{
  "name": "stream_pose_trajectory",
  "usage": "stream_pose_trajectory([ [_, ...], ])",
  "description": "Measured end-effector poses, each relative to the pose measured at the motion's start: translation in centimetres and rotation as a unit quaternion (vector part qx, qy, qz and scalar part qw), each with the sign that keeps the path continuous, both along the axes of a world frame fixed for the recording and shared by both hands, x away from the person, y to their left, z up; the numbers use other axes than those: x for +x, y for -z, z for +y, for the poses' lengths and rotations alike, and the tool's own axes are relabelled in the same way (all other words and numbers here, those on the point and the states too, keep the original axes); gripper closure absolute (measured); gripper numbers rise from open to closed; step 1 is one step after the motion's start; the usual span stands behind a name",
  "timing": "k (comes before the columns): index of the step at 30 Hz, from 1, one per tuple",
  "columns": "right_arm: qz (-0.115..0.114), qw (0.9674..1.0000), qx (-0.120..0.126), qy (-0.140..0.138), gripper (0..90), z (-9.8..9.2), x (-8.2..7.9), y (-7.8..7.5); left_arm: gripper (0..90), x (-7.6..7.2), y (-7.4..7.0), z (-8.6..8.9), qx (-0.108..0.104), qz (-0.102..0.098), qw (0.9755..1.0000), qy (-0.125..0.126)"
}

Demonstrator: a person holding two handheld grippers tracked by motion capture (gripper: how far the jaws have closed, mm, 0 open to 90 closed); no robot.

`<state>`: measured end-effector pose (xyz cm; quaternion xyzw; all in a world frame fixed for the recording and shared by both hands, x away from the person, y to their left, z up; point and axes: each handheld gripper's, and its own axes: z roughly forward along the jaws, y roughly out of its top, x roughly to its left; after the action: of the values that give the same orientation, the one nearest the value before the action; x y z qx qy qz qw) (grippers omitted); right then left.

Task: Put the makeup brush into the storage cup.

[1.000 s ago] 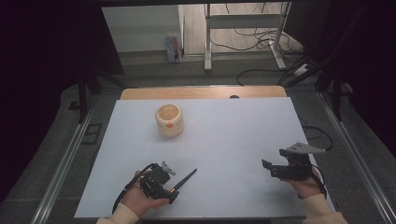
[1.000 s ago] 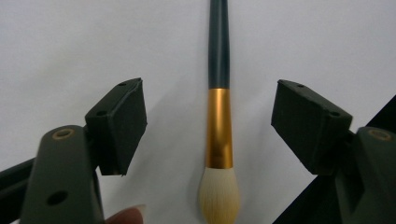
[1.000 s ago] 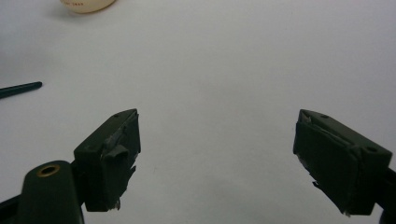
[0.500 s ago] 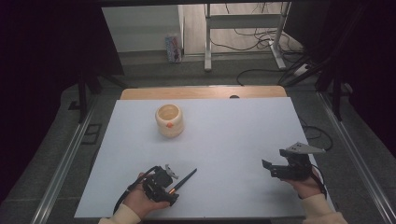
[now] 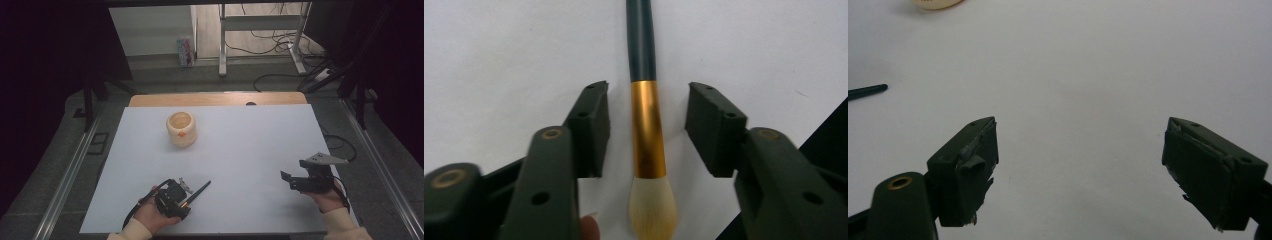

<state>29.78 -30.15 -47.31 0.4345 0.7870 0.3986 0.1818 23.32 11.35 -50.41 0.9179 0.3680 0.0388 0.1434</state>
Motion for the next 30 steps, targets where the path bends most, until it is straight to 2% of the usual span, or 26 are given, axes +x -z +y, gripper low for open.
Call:
stream_pose_trajectory([
  [6, -0.001, 1.0000, 0.000, 0.000, 15.0, -0.01, 0.01, -0.01, 61.5, 0.11, 0.26, -0.20, 0.007, 0.004, 1.0000, 0.005],
  [7, 0.000, 1.0000, 0.000, 0.000, 15.0, -0.01, 0.00, -0.02, 64.7, 0.15, 0.26, -0.19, 0.006, 0.006, 0.9999, 0.006],
  [16, -0.001, 1.0000, 0.000, 0.001, 15.0, -0.01, 0.00, -0.04, 75.0, 0.40, 0.25, -0.23, -0.002, 0.021, 0.9997, 0.011],
  [24, -0.001, 1.0000, 0.000, 0.001, 15.0, -0.01, 0.00, -0.04, 77.1, 0.40, 0.19, -0.36, 0.001, 0.022, 0.9997, 0.011],
  [26, -0.002, 1.0000, 0.000, 0.001, 15.0, -0.02, -0.01, -0.08, 77.4, 0.30, 0.05, -0.49, 0.008, 0.013, 0.9998, 0.010],
  [30, -0.002, 1.0000, 0.001, 0.001, 15.0, -0.03, -0.03, -0.12, 77.5, 0.28, -0.36, -0.40, 0.003, 0.006, 0.9999, 0.010],
])
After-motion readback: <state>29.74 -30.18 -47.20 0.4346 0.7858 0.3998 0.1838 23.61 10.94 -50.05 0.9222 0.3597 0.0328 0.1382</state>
